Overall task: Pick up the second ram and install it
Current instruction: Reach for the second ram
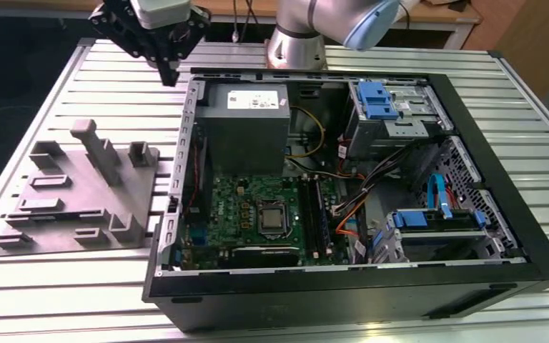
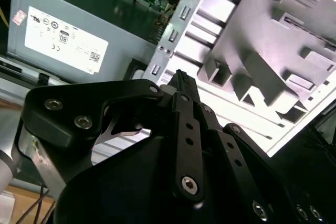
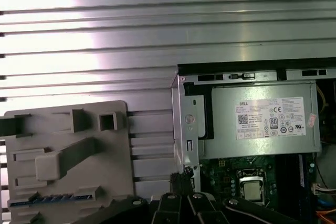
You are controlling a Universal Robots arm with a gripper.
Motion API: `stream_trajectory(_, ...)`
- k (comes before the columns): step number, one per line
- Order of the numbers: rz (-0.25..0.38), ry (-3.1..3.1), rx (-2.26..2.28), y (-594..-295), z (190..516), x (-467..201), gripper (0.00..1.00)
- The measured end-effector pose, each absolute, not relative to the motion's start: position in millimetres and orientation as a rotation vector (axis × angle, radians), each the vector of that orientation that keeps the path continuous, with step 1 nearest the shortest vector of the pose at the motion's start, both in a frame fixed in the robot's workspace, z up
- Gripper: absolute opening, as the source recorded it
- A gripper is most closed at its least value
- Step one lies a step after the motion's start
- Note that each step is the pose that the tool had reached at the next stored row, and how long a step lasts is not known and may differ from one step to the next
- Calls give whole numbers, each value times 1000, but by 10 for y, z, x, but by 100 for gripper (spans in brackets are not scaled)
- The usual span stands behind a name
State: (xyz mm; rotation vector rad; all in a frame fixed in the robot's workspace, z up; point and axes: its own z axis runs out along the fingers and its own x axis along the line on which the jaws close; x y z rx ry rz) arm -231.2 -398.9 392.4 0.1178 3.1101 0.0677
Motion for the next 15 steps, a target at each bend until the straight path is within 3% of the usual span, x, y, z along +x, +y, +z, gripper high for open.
stream_trajectory(15,68,3110,118,-3990,3906,-2742,10)
